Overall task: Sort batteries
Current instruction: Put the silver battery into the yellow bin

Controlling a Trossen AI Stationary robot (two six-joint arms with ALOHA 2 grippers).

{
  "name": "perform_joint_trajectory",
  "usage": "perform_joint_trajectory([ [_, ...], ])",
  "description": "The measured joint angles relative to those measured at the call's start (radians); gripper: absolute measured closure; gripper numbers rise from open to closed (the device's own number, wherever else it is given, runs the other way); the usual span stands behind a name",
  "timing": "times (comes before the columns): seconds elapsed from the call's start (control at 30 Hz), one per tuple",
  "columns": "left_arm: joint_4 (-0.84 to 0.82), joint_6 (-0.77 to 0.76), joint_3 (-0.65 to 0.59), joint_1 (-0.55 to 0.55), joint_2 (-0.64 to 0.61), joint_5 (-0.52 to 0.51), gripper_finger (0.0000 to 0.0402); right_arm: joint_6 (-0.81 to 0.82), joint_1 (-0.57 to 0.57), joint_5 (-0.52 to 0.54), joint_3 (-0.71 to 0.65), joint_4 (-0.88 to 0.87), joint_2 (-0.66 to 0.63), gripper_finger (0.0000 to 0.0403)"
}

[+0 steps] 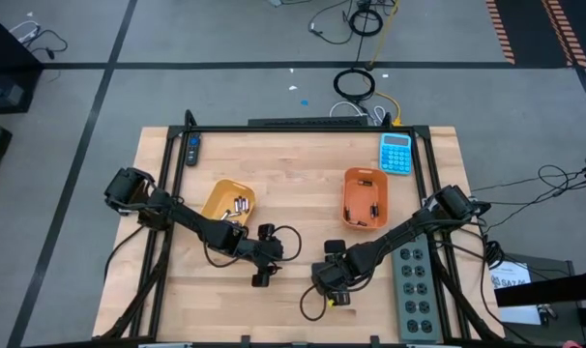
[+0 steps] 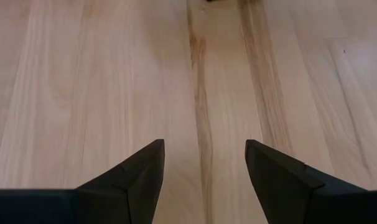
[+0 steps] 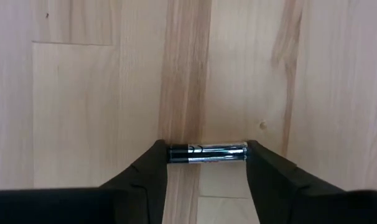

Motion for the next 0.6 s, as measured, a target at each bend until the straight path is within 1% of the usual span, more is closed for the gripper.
perform_joint_trajectory([
  [0.13, 0.003, 0.0, 0.0, 0.0, 0.0, -0.001, 0.0168, -0.021, 0.0, 0.021, -0.003, 0.016, -0.02, 0.0245],
  [0.2, 0.008, 0.006, 0.0, -0.006, -0.004, -0.022, 0.0168, -0.031, 0.0, 0.06, -0.007, 0.025, -0.035, 0.0245],
  [0.23, 0.014, 0.018, 0.0, -0.012, -0.005, -0.051, 0.0169, -0.034, -0.003, 0.093, -0.007, 0.031, -0.043, 0.0245],
  [0.3, 0.042, 0.07, 0.0, -0.042, -0.006, -0.15, 0.0169, -0.037, -0.012, 0.145, -0.007, 0.048, -0.071, 0.0245],
  [0.43, 0.066, 0.209, 0.0, -0.111, -0.006, -0.389, 0.0169, -0.057, -0.032, 0.214, -0.004, 0.094, -0.097, 0.0245],
  [0.53, 0.063, 0.216, -0.001, -0.142, -0.009, -0.573, 0.0169, -0.082, -0.058, 0.272, -0.005, 0.142, -0.107, 0.0245],
  [0.6, 0.048, 0.21, -0.001, -0.164, -0.021, -0.659, 0.0169, -0.116, -0.084, 0.318, -0.005, 0.196, -0.11, 0.0245],
])
